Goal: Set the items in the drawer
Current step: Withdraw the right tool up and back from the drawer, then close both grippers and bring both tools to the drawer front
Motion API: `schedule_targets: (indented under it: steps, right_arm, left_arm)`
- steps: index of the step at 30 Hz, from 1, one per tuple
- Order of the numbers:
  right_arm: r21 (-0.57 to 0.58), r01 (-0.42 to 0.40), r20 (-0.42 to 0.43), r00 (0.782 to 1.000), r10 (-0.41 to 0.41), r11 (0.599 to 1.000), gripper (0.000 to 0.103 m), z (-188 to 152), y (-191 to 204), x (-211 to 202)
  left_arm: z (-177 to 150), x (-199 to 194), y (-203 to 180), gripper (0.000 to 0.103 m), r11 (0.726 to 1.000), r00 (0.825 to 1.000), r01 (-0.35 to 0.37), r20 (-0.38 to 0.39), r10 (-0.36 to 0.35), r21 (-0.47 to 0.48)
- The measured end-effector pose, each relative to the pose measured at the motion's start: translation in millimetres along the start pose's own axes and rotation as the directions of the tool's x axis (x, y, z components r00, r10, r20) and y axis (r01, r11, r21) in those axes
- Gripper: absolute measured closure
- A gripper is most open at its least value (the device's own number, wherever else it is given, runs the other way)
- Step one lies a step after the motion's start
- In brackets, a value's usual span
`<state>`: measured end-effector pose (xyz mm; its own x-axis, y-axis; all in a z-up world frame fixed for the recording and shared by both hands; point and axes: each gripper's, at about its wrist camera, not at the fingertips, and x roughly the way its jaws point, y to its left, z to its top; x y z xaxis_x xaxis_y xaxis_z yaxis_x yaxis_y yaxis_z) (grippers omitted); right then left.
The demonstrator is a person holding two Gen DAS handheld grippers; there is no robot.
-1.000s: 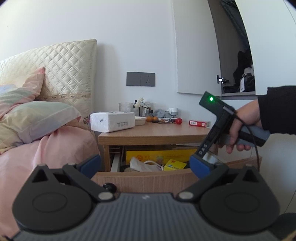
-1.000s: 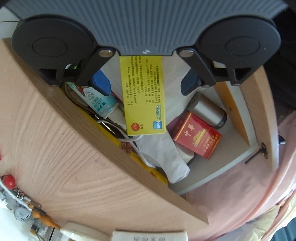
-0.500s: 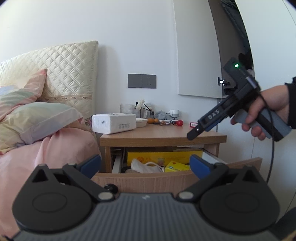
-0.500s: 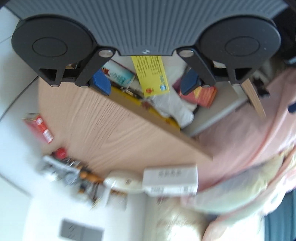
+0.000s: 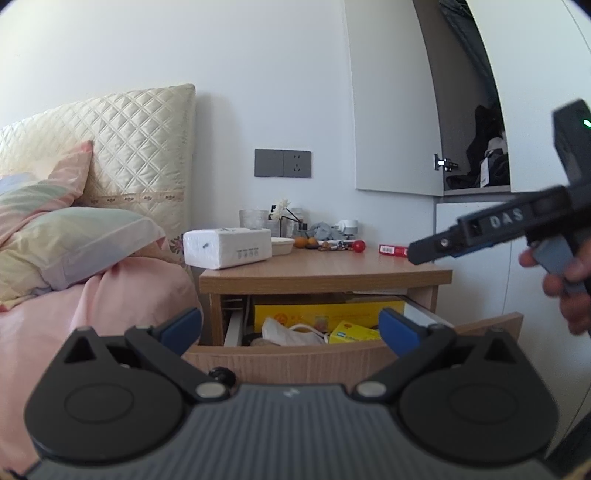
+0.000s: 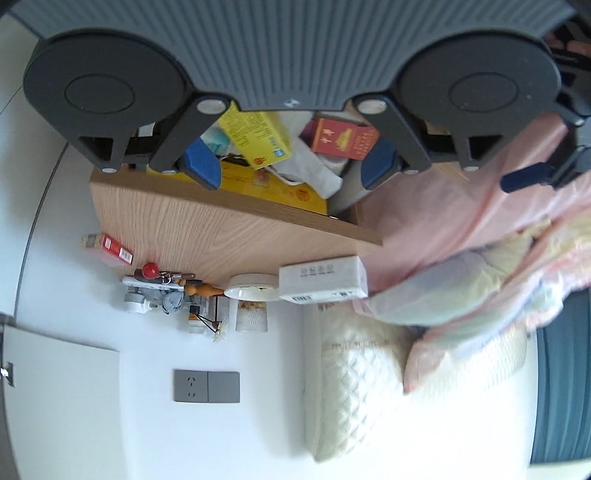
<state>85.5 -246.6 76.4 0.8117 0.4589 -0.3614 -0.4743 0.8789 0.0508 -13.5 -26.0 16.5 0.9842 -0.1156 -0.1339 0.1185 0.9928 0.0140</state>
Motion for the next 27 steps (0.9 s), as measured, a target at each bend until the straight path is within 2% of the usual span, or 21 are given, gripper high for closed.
schedule_targets:
  steps: [7, 13, 18, 20, 27]
  right_arm:
    - [0.061, 0.021, 0.082, 0.996, -0.026, 0.998, 0.018, -41, 12, -14]
    - [0.117, 0.078, 0.155, 0.983, -0.096, 0.99, 0.018, -67, 14, -21]
    - [0.127, 0.176, 0.278, 0.939, -0.205, 0.976, 0.018, -76, 17, -35]
    - [0.13, 0.172, 0.302, 0.931, -0.204, 0.976, 0.018, -78, 17, -37]
    - [0.119, 0.164, 0.321, 0.927, -0.194, 0.979, 0.018, -82, 23, -37]
  left_arm:
    - [1, 1, 3, 0.0, 1.0, 1.0, -0.007, -0.002, 0.007, -0.008]
    - [0, 2, 3, 0.0, 1.0, 1.0, -0.008, -0.002, 0.008, -0.004]
    - [-1, 1, 2, 0.0, 1.0, 1.0, -0.008, 0.001, 0.008, 0.0]
    - [-1, 1, 2, 0.0, 1.0, 1.0, -0.008, 0.0, 0.008, 0.0]
    - [-1, 0, -1, 0.0, 1.0, 1.0, -0.002, 0.001, 0.002, 0.007]
